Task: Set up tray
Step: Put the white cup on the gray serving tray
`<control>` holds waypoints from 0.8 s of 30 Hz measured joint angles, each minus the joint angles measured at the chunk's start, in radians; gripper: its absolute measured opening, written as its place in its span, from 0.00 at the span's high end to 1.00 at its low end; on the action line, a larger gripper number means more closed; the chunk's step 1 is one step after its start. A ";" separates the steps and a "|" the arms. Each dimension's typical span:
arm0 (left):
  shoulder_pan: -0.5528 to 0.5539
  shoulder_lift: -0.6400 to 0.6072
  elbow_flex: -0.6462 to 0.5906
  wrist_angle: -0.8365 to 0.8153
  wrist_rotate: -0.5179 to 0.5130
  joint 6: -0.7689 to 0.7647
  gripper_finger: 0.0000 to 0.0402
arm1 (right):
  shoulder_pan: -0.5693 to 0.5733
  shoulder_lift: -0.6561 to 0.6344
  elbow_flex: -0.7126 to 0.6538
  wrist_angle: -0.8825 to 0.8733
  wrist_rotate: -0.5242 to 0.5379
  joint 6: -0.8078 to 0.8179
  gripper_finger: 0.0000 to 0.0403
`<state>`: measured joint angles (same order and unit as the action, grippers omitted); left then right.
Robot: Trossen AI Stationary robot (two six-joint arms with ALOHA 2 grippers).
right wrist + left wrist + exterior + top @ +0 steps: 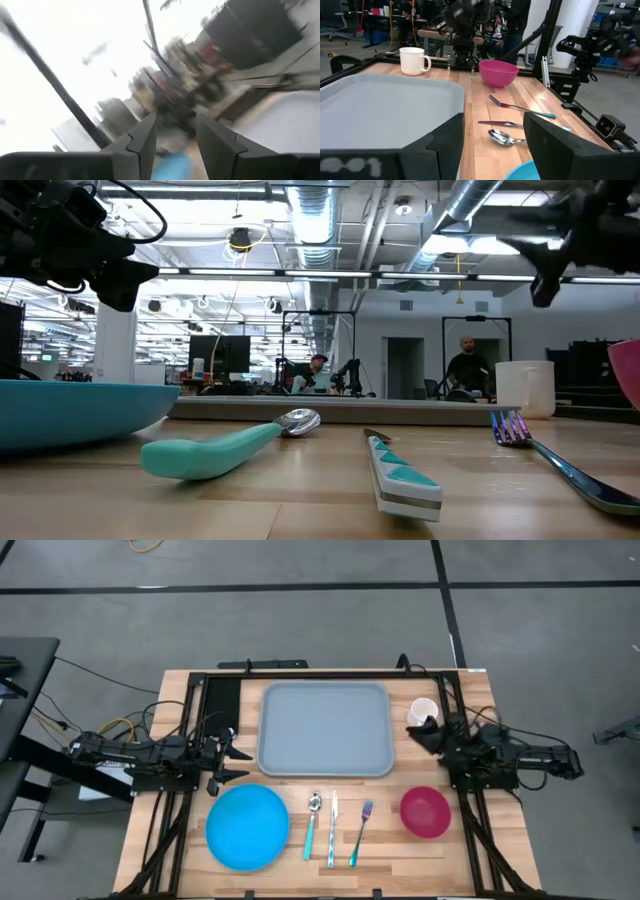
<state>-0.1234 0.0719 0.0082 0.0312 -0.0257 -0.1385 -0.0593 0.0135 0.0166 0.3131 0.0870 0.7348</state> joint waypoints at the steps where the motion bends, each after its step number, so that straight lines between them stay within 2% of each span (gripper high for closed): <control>1: 0.000 0.000 0.000 0.000 0.000 0.001 0.52 | 0.000 -0.001 0.000 0.045 0.016 0.083 0.68; 4: 0.000 0.000 0.000 0.000 0.000 0.002 0.52 | 0.000 -0.002 0.001 0.144 0.121 0.192 0.68; 7: 0.000 0.000 0.000 0.000 0.000 -0.003 0.52 | -0.001 -0.002 0.001 0.177 0.159 0.267 0.68; 15: 0.000 0.000 0.000 0.000 0.000 -0.001 0.52 | -0.001 -0.001 0.002 0.189 0.267 0.226 0.68; 19: 0.000 0.000 0.000 0.000 0.000 -0.001 0.52 | -0.002 0.007 0.003 0.133 0.281 0.169 0.68; 24: 0.000 0.000 0.000 0.000 0.000 0.003 0.52 | 0.000 0.105 0.083 -0.061 0.254 0.151 0.70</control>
<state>-0.1234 0.0719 0.0084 0.0313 -0.0256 -0.1352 -0.0597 0.1185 0.0995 0.2519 0.3412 0.8853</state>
